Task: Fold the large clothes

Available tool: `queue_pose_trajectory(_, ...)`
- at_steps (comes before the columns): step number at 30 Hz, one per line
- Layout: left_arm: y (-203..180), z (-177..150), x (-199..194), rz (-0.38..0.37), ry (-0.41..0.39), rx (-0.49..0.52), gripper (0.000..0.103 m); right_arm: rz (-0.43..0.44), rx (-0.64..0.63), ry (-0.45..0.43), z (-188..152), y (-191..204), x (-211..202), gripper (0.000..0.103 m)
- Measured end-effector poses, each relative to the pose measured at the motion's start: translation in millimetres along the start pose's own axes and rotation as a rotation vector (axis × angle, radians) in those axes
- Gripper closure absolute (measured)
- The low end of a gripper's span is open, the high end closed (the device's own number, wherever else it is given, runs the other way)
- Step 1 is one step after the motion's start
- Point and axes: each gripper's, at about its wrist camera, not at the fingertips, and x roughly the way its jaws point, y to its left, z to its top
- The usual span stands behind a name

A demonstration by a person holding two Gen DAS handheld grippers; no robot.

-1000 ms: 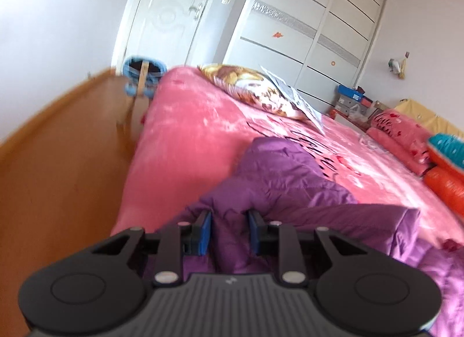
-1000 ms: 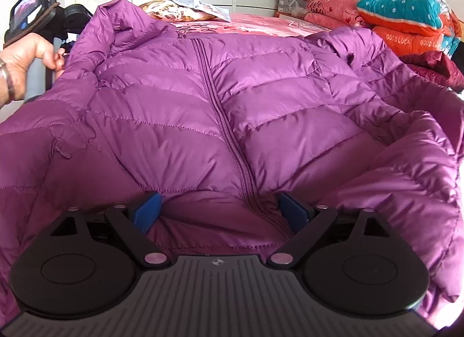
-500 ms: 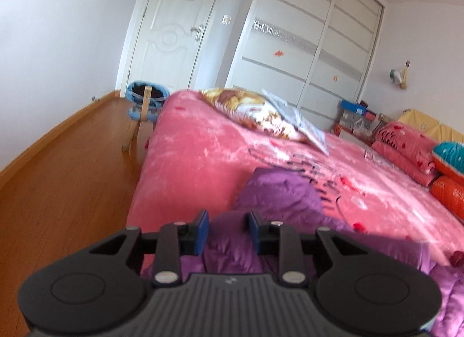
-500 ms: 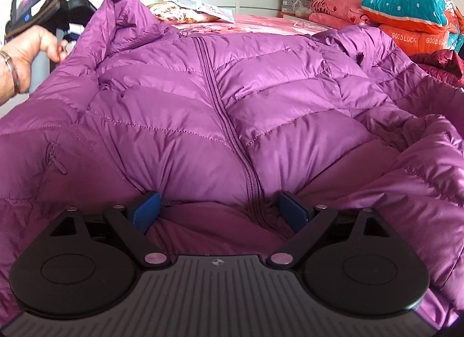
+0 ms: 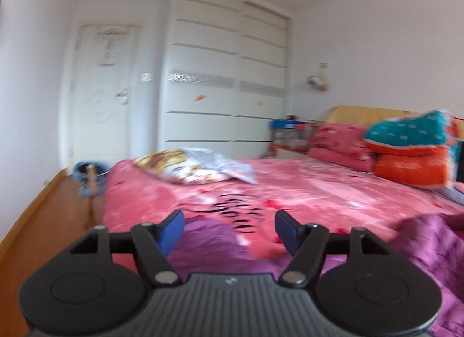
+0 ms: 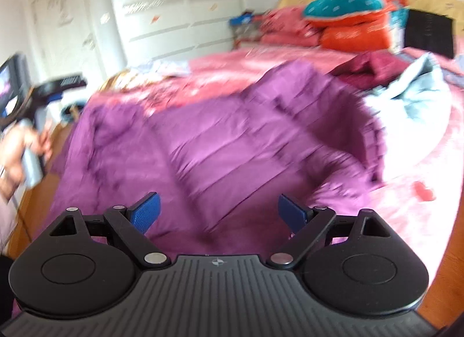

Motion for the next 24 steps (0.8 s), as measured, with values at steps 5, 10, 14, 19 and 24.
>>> queue_pose_trajectory(5, -38, -2, -35, -0.130, 0.015, 0.079, 0.024, -0.136, 0.099, -0.085, 13, -44, -34, 0.000)
queue_pose_trajectory(10, -63, -19, -53, -0.209, 0.037, 0.142, 0.018, -0.240, 0.153, -0.164, 19, -78, -61, 0.000)
queue_pose_trajectory(14, -72, -35, -48, -0.235, 0.084, 0.155, 0.018, -0.272, 0.156, -0.157, 22, -96, -60, 0.000)
queue_pose_trajectory(19, -78, -54, -34, -0.243, 0.104, 0.167, 0.018, -0.298, 0.119, -0.127, 29, -104, -33, 0.000)
queue_pose_trajectory(24, -70, -71, -14, -0.219, 0.151, 0.135, 0.018, -0.284, 0.077, -0.090, 44, -110, 4, 0.000)
